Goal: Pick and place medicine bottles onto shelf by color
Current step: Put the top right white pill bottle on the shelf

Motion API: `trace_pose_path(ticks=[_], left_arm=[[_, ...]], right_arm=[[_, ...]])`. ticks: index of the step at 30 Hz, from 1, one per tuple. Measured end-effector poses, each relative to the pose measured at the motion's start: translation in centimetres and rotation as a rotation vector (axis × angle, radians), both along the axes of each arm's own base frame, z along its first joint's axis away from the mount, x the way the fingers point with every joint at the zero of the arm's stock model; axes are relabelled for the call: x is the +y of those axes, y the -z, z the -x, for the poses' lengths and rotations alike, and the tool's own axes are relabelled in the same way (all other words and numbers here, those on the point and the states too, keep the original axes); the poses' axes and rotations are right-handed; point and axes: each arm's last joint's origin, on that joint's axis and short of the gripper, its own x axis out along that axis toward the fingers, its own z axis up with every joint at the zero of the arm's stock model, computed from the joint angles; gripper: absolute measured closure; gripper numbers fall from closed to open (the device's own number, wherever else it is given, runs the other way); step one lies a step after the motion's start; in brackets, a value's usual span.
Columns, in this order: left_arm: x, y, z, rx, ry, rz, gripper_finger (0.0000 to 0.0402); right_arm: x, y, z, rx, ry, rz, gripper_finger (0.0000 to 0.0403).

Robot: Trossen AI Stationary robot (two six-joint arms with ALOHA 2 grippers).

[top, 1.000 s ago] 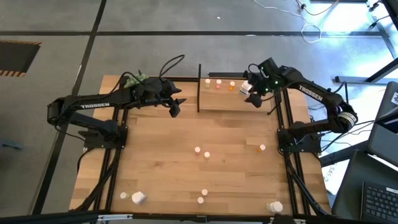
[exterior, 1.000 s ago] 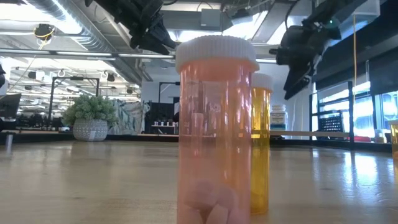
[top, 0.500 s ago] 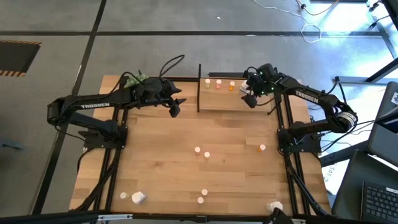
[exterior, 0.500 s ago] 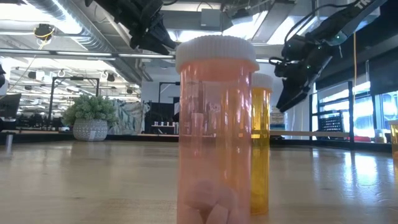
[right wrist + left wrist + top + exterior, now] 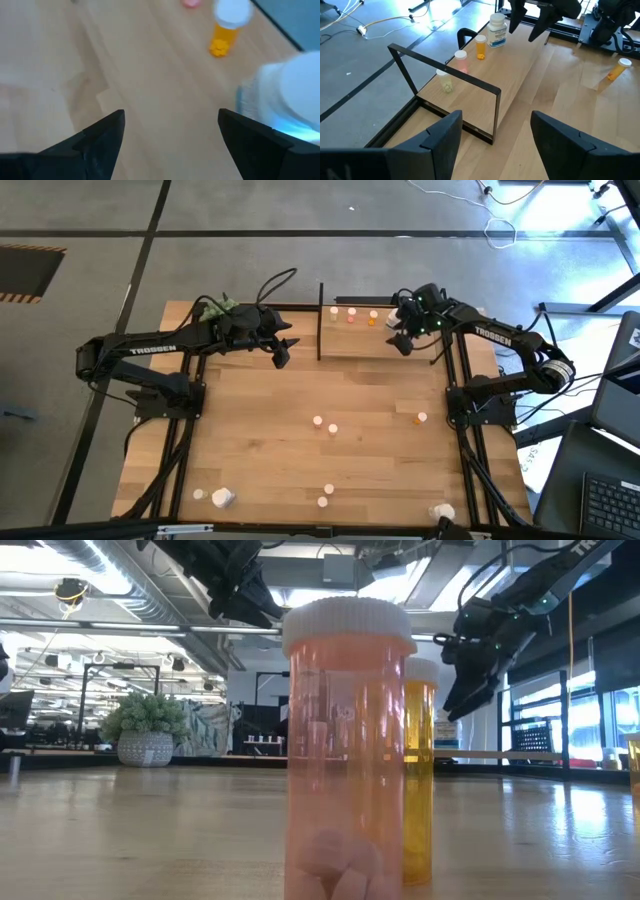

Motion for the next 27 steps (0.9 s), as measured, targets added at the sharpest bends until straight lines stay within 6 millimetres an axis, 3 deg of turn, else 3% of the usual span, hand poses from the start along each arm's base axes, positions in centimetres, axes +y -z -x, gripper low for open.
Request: trace_pose_path(ticks=[27], left_arm=[[0.01, -0.01, 0.01, -0.001, 0.000, 0.000, 0.0172]], right_arm=[[-0.63, 0.11, 0.54, 0.082, 0.113, 0.062, 0.0080]])
